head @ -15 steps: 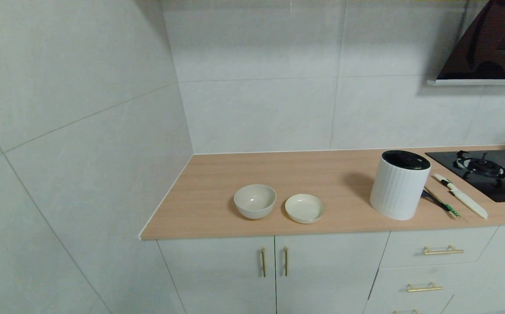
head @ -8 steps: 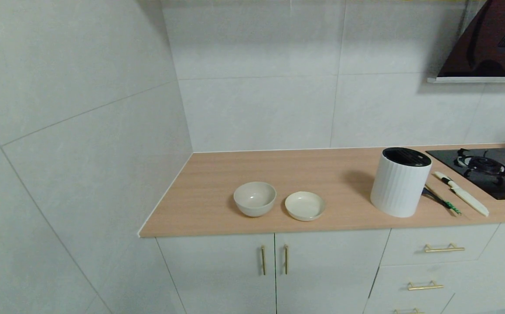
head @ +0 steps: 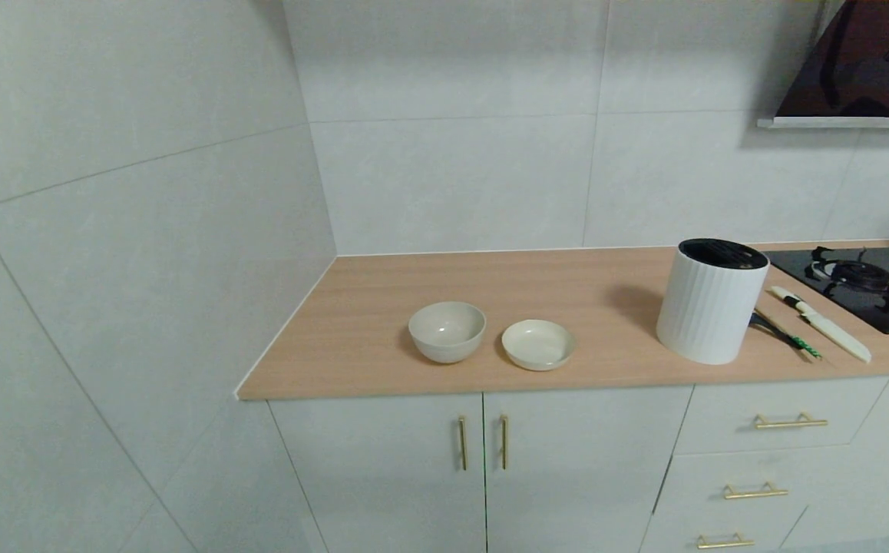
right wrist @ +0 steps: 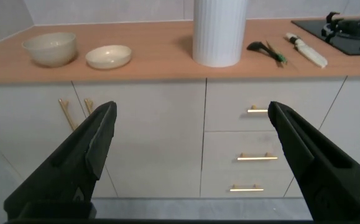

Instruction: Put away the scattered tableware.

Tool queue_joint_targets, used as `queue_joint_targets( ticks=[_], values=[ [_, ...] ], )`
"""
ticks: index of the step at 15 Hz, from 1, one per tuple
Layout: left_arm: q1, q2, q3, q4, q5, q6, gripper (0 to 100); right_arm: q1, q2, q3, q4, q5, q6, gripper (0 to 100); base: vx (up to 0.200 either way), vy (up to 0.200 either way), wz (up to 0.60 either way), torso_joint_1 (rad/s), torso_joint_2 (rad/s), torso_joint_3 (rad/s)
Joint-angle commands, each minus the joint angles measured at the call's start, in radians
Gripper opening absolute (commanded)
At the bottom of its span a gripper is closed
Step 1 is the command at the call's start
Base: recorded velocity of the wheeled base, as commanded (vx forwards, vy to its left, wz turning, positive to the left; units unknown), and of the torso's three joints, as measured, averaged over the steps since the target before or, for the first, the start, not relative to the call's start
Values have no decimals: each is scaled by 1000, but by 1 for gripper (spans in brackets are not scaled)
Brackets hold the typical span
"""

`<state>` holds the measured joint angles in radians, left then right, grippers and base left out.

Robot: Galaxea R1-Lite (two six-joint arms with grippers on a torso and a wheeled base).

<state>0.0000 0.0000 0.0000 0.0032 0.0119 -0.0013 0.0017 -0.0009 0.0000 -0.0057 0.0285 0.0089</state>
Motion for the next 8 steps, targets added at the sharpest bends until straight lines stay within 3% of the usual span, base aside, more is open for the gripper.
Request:
queue_joint_targets(
  ticks=[1, 8],
  values=[
    [0, 0, 0, 0, 0, 0, 100, 0, 1, 0, 0, 1, 0, 100, 0, 0, 0, -207, 432, 232],
    [0, 0, 0, 0, 0, 0, 100, 0, 1, 0, 0, 1, 0, 100, 0, 0, 0, -248, 541, 296]
  ],
)
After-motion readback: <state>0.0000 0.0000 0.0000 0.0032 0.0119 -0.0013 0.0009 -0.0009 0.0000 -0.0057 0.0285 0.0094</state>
